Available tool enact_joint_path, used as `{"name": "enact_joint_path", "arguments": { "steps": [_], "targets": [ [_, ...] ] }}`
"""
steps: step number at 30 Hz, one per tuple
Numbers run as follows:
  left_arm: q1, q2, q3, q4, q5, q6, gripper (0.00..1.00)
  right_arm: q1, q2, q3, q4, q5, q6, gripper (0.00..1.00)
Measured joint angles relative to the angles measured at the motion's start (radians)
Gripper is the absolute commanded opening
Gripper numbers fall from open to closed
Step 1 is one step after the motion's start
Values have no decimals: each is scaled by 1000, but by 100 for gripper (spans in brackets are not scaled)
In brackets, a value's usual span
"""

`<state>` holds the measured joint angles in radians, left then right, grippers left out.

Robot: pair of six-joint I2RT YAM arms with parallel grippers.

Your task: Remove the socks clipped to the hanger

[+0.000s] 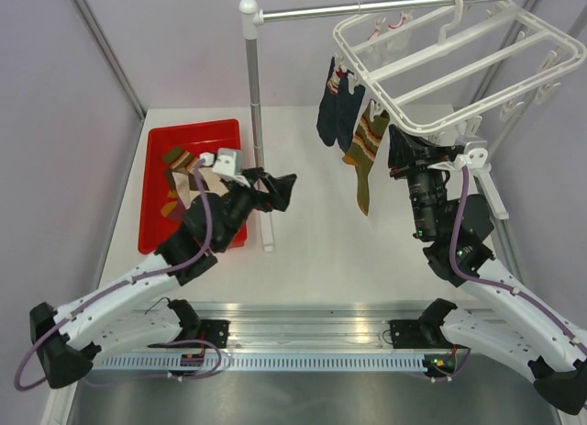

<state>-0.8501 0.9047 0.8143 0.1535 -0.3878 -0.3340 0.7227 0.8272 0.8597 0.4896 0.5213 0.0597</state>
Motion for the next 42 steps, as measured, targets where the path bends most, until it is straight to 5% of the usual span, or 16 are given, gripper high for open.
{"name": "enact_joint_path", "arguments": {
  "steps": [11, 22, 25, 31, 36, 42],
  "targets": [
    [-262, 658, 255, 247, -189, 95, 100, 0, 6, 53, -67, 0, 17, 1],
    [-275, 918, 494, 337, -276, 113, 99, 0, 23, 91, -121, -6, 47, 1],
    [-278, 968, 533, 351, -324, 131, 88, 0, 23, 91, -127, -8, 51, 1],
    [-278, 997, 522, 390, -425, 215, 3, 0, 16, 91, -148, -9, 53, 1],
    [-280, 948, 415, 439, -447, 269, 2, 0, -7, 91, -170, -9, 54, 3],
    [-291, 840, 322, 466, -446, 325, 2, 0, -55, 79, -180, -11, 73, 23]
  ]
}}
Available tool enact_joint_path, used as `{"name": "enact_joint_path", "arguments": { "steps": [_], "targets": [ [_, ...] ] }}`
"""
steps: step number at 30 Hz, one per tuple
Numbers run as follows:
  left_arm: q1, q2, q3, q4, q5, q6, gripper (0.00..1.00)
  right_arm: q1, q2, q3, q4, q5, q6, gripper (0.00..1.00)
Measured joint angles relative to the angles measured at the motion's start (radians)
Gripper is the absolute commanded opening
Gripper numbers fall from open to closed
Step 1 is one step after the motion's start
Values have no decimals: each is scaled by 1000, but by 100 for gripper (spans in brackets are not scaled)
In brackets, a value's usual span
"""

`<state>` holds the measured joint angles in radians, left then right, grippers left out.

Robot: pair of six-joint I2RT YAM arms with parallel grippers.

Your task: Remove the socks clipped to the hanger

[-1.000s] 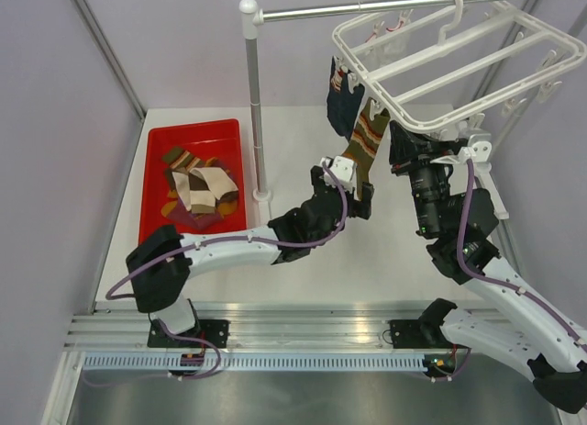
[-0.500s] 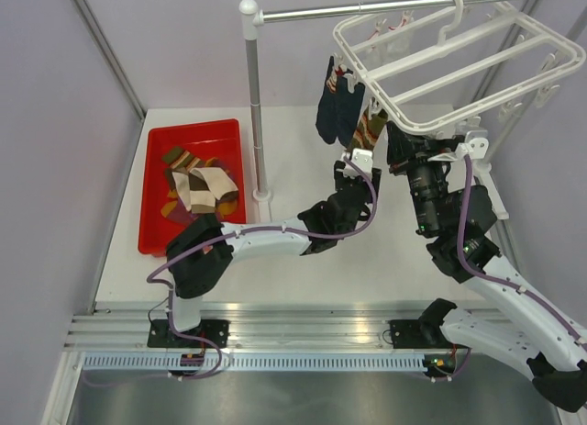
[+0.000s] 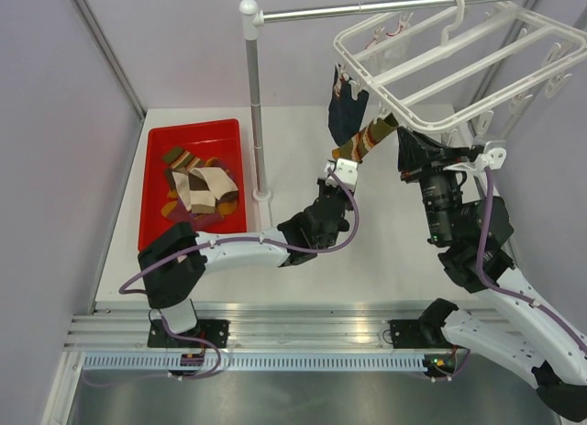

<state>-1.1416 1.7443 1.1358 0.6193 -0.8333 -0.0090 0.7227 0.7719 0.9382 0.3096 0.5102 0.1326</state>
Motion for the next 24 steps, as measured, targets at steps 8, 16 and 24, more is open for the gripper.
{"name": "enact_joint_path", "arguments": {
  "steps": [8, 16, 24],
  "targets": [
    [-56, -39, -12, 18, 4, 80, 2, 0, -73, -76, -15, -20, 55, 64],
    [-87, -40, -23, 10, 7, 134, 2, 0, -108, -219, 32, -79, 65, 70],
    [-105, -73, -29, 5, 35, 168, 2, 0, -50, -342, 212, -98, 48, 68]
  ]
}}
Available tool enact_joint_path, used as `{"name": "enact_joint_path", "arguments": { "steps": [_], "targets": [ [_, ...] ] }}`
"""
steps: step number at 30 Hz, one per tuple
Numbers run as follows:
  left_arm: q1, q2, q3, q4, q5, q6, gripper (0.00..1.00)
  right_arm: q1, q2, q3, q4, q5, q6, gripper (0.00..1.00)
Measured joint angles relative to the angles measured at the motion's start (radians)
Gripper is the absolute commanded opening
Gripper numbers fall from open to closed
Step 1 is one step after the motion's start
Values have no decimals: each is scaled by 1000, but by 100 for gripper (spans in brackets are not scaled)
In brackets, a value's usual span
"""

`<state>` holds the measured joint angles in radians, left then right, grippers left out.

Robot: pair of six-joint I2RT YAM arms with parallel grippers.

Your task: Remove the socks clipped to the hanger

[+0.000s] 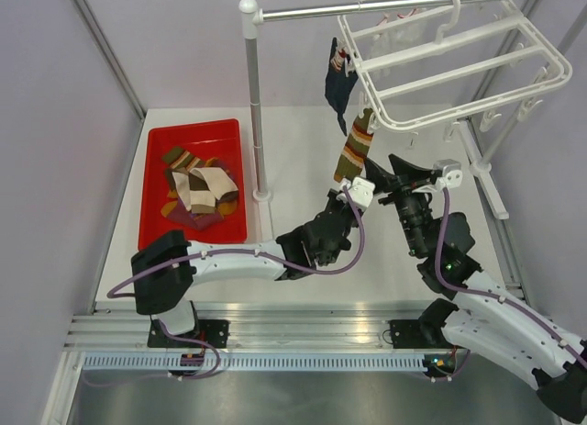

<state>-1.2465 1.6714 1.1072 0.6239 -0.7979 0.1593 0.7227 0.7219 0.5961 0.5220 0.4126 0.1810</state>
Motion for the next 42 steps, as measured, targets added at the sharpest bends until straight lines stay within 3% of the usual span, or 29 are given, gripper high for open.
{"name": "enact_joint_path", "arguments": {
  "steps": [10, 42],
  "targets": [
    [-51, -11, -31, 13, 15, 24, 2, -2, 142, 43, 129, 13, -54, 71],
    [-145, -11, -53, 7, 28, 70, 2, -6, 243, 161, 253, 129, -197, 74]
  ]
}}
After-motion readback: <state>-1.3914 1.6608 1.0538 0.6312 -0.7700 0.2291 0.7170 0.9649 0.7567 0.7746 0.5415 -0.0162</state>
